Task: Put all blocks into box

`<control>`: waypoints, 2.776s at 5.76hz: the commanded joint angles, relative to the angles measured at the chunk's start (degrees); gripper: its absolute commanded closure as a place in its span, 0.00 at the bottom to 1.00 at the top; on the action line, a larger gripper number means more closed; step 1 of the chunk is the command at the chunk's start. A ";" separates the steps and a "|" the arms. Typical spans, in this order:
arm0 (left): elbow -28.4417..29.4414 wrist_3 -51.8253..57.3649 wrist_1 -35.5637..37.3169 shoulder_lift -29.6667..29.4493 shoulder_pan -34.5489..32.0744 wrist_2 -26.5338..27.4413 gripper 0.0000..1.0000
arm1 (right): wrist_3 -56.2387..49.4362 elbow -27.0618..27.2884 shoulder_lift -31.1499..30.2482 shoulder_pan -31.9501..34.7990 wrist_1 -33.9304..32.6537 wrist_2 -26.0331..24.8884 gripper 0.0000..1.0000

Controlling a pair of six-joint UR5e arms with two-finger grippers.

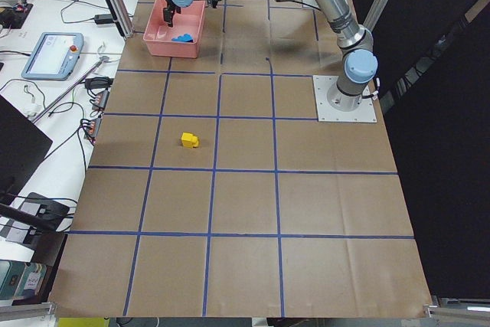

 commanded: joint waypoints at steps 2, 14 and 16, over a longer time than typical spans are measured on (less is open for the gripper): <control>-14.92 2.57 -0.74 12.95 16.13 0.50 0.01 | 20.95 -7.24 0.38 15.76 5.45 0.34 0.61; -17.52 35.91 6.96 3.20 35.56 0.80 1.00 | 53.55 -20.35 19.21 38.76 -1.89 5.97 0.00; -16.02 32.42 5.16 8.21 26.20 -0.37 1.00 | 51.90 -19.83 11.31 36.84 8.03 5.62 0.00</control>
